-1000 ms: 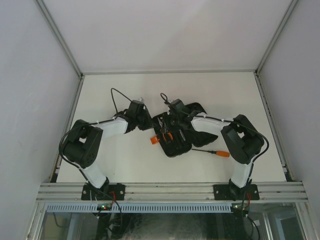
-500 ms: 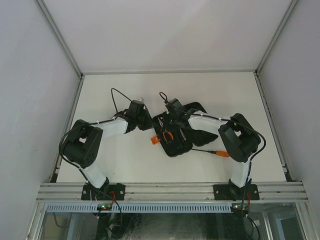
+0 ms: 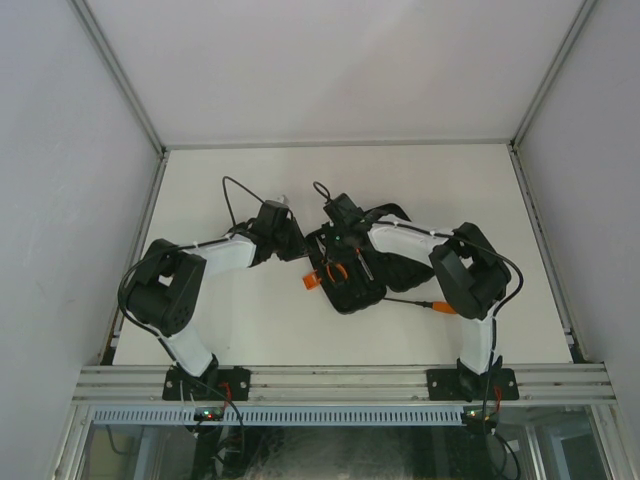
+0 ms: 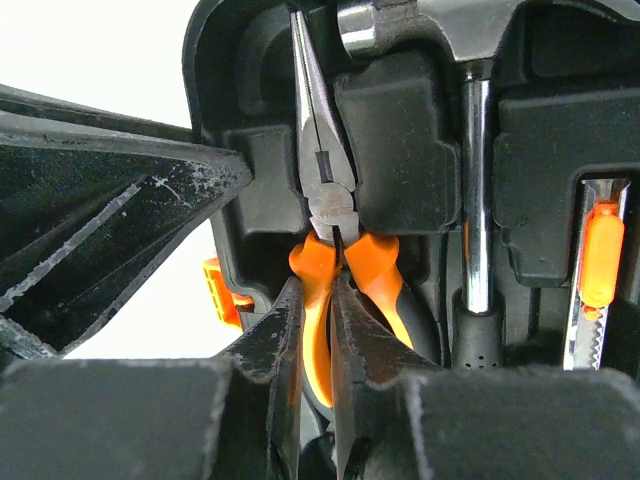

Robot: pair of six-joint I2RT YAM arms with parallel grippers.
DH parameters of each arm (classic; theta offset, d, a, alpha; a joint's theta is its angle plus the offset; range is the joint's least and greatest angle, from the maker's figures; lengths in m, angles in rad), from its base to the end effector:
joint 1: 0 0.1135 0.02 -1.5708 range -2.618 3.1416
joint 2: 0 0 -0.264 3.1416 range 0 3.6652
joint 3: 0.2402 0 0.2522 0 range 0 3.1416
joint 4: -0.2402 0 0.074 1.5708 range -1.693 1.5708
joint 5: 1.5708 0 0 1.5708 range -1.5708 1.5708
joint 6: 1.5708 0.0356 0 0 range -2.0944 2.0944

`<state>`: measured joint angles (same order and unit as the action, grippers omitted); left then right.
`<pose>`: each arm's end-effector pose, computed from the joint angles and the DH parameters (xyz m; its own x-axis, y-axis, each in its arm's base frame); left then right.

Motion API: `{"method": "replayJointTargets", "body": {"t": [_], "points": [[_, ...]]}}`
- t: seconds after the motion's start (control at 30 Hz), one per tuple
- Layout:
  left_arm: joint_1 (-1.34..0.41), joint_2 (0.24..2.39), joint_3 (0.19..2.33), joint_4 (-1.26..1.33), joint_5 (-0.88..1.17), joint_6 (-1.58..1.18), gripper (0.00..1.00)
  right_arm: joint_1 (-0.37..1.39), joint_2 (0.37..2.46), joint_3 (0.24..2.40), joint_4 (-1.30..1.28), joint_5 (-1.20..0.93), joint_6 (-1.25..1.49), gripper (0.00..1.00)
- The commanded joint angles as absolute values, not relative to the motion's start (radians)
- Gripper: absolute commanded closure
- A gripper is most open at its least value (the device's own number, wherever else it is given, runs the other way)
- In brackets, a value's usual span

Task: Sort the tools into containers
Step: Adjust the pliers in the storage box.

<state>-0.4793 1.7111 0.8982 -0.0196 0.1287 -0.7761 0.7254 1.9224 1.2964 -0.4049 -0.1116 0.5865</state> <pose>0.3017 -0.1620 0.1574 -0.8424 -0.3451 -0.4138 -0.0786 0.8385 -0.5392 0.2973 0.2689 0.1726 -0.9231 -0.0834 -0.3753 -0.2296 0.9026 0.3641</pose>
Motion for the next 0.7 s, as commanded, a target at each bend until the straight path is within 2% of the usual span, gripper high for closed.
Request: {"method": "replayJointTargets", "body": {"t": [0.0, 0.23, 0.5, 0.67], "points": [[-0.477, 1.722, 0.898, -0.028, 0.125, -0.775, 0.75, 0.752, 1.992, 1.344, -0.528, -0.032, 0.548, 1.0], [-0.478, 1.727, 0.905, -0.023, 0.132, -0.77, 0.78, 0.768, 2.045, 1.355, -0.569, -0.035, 0.545, 1.0], [-0.515, 1.727, 0.905, -0.02, 0.134, -0.769, 0.87, 0.787, 2.141, 1.376, -0.605, -0.024, 0.521, 1.0], [-0.515, 1.719, 0.9, -0.023, 0.126, -0.767, 0.88, 0.795, 2.109, 1.363, -0.566, -0.028, 0.504, 1.0]]}}
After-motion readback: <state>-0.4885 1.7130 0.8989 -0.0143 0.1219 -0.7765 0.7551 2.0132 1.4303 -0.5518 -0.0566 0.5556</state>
